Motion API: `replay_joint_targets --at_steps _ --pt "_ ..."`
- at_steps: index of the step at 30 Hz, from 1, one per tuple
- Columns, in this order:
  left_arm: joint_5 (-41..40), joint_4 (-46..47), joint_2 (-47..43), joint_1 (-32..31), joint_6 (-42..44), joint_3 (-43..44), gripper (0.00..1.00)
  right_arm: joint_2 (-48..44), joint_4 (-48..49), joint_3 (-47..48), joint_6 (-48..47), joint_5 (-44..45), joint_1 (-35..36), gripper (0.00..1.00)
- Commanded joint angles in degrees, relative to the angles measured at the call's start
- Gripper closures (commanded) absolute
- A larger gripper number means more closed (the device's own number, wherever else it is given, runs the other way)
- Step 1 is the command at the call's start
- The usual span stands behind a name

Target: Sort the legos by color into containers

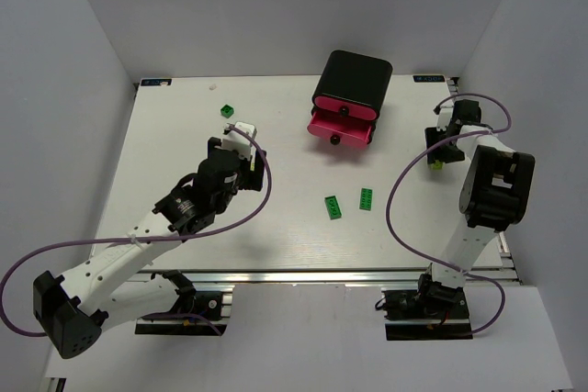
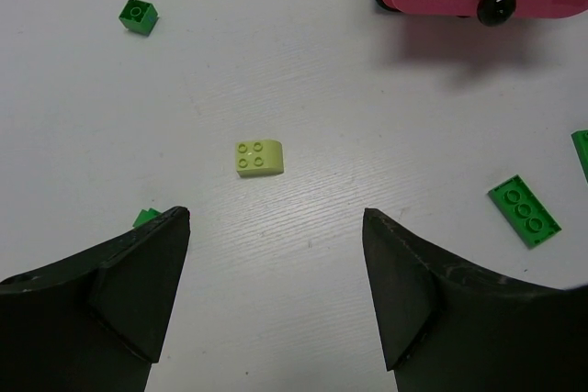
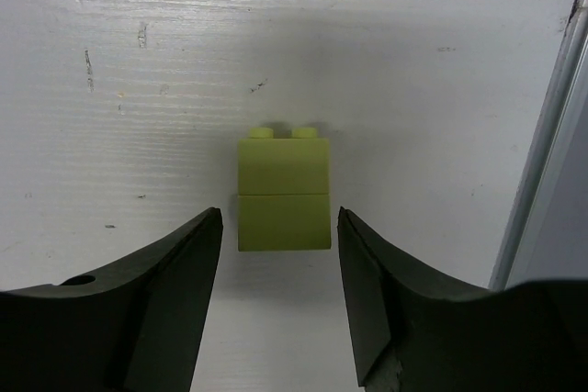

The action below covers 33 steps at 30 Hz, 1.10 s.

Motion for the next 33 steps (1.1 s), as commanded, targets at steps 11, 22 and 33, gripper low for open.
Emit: replay_joint_targets --at_steps 11,22,33 --pt "9.7 4.8 -2.2 0.1 1.4 -2.9 0.23 -4.6 0.7 -0.4 -3.6 -8.0 -0.6 0.86" --pt "42.3 16.7 5.1 -1.1 -13.9 0.4 0.15 -28.8 -32.6 -7.2 -42.9 -63.7 2.2 1.0" --pt "53.5 35.0 19.4 -1.6 -43.8 4.4 0.07 -43.4 -37.8 -13.4 -53.5 -66.3 14.1 1.0"
